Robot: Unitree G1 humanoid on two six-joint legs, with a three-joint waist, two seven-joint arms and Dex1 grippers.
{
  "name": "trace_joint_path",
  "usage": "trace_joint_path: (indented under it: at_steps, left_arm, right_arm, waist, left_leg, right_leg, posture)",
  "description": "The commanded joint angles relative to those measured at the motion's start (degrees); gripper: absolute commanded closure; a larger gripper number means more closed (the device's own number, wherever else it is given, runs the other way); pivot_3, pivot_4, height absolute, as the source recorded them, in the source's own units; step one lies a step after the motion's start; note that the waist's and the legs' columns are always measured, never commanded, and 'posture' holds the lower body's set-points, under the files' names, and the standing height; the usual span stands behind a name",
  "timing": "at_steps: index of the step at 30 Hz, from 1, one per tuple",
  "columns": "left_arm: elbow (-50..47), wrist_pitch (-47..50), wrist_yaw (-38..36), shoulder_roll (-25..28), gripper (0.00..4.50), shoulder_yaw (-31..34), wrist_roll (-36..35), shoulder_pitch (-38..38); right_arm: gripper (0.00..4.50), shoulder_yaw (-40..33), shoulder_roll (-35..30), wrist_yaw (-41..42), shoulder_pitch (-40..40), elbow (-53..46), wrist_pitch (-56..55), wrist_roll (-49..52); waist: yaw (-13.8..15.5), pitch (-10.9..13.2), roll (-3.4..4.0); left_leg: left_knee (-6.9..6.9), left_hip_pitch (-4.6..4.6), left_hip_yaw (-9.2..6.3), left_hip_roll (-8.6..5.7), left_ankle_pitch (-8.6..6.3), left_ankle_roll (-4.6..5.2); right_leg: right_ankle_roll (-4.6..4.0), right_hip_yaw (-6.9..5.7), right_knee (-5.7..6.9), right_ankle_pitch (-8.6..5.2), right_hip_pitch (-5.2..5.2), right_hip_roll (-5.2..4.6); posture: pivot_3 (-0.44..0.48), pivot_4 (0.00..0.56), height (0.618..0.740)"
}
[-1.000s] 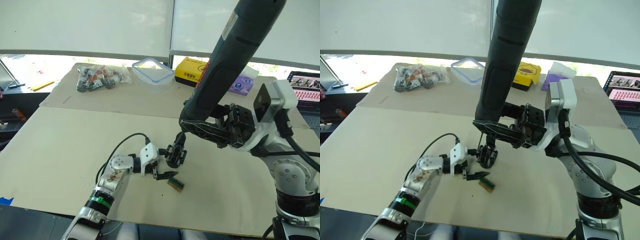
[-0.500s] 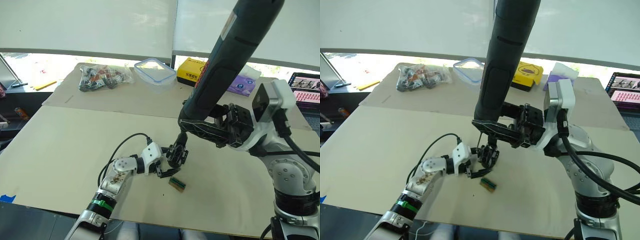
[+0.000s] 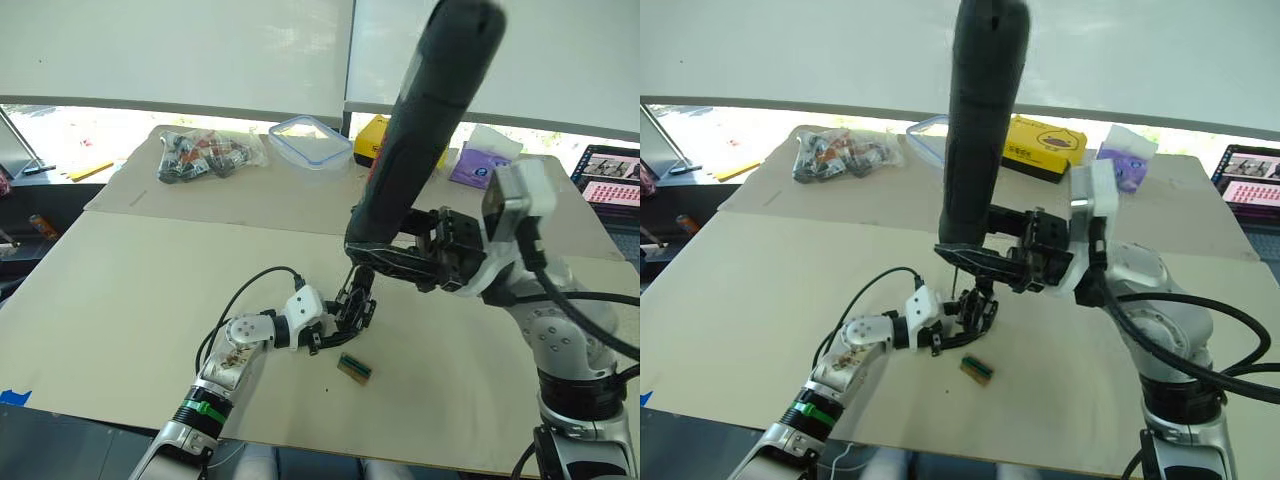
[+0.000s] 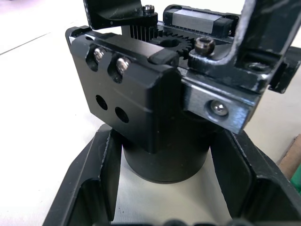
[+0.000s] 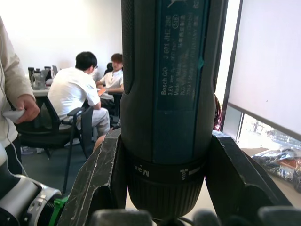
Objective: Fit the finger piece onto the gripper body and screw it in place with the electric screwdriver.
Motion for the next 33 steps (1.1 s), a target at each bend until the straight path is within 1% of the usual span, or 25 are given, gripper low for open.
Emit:
trace_joint_path:
  at_steps: [1, 10, 17, 33]
  left_arm:
    - [0.6, 1.5, -0.4, -0.2, 2.24, -2.4, 0.9, 1.2]
    - [0.3, 2.2, -0.6, 0.0, 2.24, -2.5, 0.8, 1.6]
    - [0.5, 2.3, -0.9, 0.2, 2.24, -2.5, 0.8, 1.4]
    - [-0.1, 2.9, -1.0, 0.3, 2.24, -2.7, 0.6, 2.1]
  right_arm:
    - [2.59, -0.3, 0.6, 0.8, -1.9, -1.0, -2.3, -1.3]
    - [2.59, 1.5, 2.0, 1.2, -1.7, -0.6, -2.2, -5.6]
    - [2.59, 2.0, 2.3, 1.8, -1.8, 0.2, -1.9, -7.0]
    - [2.59, 2.4, 2.2, 4.6, 1.0, 0.5, -3.4, -10.4]
  waist:
    - [0.0, 0.0, 0.0]
    - [0.0, 0.0, 0.0]
    - [0.0, 0.0, 0.0]
    - [0.0, 0.0, 0.0]
  left_leg:
    - [0.0, 0.0, 0.0, 0.0, 0.0, 0.0]
    - [0.0, 0.0, 0.0, 0.0, 0.0, 0.0]
    - [0.0, 0.0, 0.0, 0.0, 0.0, 0.0]
    - [-0.02, 0.0, 0.0, 0.0, 0.0, 0.0]
  right_leg:
    - [0.0, 0.0, 0.0, 0.0, 0.0, 0.0]
    - [0.0, -0.01, 0.0, 0.0, 0.0, 0.0]
    - [0.0, -0.01, 0.0, 0.0, 0.0, 0.0]
    - [0.0, -0.02, 0.0, 0.0, 0.0, 0.0]
  posture:
    - [0.0, 0.15, 0.74]
    - [0.0, 0.15, 0.74]
    - [0.0, 0.15, 0.74]
    - [0.0, 0.15, 0.74]
